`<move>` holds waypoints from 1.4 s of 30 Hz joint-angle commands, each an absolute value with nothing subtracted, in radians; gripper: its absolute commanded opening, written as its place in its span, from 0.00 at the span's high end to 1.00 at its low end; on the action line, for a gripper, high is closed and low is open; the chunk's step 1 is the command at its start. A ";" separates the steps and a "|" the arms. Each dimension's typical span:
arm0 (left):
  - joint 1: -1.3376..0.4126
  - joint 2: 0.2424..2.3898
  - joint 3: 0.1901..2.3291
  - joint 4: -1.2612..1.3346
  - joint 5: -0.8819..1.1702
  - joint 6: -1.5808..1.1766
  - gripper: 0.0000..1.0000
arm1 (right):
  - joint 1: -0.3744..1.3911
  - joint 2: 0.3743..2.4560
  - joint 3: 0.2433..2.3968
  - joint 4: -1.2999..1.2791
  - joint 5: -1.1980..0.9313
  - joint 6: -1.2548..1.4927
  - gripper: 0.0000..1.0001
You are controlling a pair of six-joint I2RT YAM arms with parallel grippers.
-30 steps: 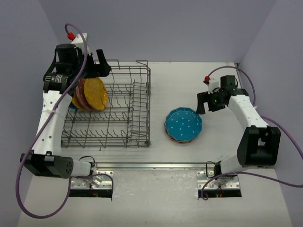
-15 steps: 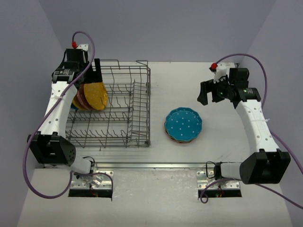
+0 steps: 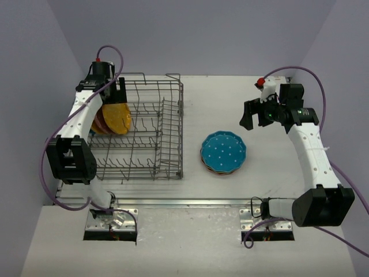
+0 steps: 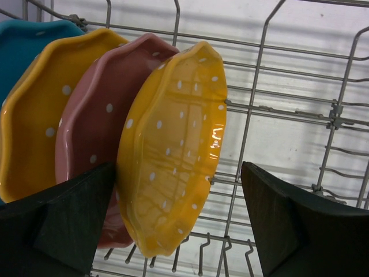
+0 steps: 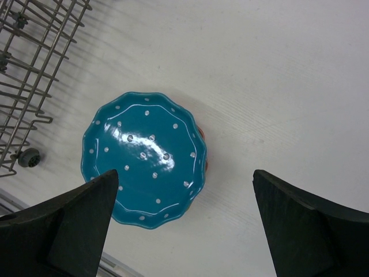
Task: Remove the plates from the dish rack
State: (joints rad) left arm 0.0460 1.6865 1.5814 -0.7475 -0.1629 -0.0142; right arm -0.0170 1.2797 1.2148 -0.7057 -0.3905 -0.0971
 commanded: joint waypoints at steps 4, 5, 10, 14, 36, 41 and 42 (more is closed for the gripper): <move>0.061 1.725 1.557 -0.665 -0.193 -0.065 0.13 | -0.012 1.268 1.235 -0.696 -0.422 -0.093 0.01; 0.062 1.729 1.551 -0.665 -0.181 -0.068 0.13 | -0.012 1.269 1.235 -0.696 -0.424 -0.094 0.01; 0.070 1.747 1.524 -0.659 -0.087 -0.081 0.29 | -0.012 1.278 1.241 -0.695 -0.446 -0.087 0.01; 0.079 1.746 1.510 -0.657 -0.001 -0.086 0.49 | -0.012 1.283 1.236 -0.694 -0.461 -0.081 0.01; 0.110 1.646 1.664 -0.713 0.149 -0.026 1.00 | -0.012 1.285 1.259 -0.695 -0.533 -0.058 0.01; 0.110 1.556 1.774 -0.731 0.188 -0.005 1.00 | -0.011 1.284 1.271 -0.701 -0.565 -0.051 0.01; 0.110 1.536 1.803 -0.737 0.194 0.008 1.00 | -0.012 1.283 1.274 -0.701 -0.569 -0.048 0.01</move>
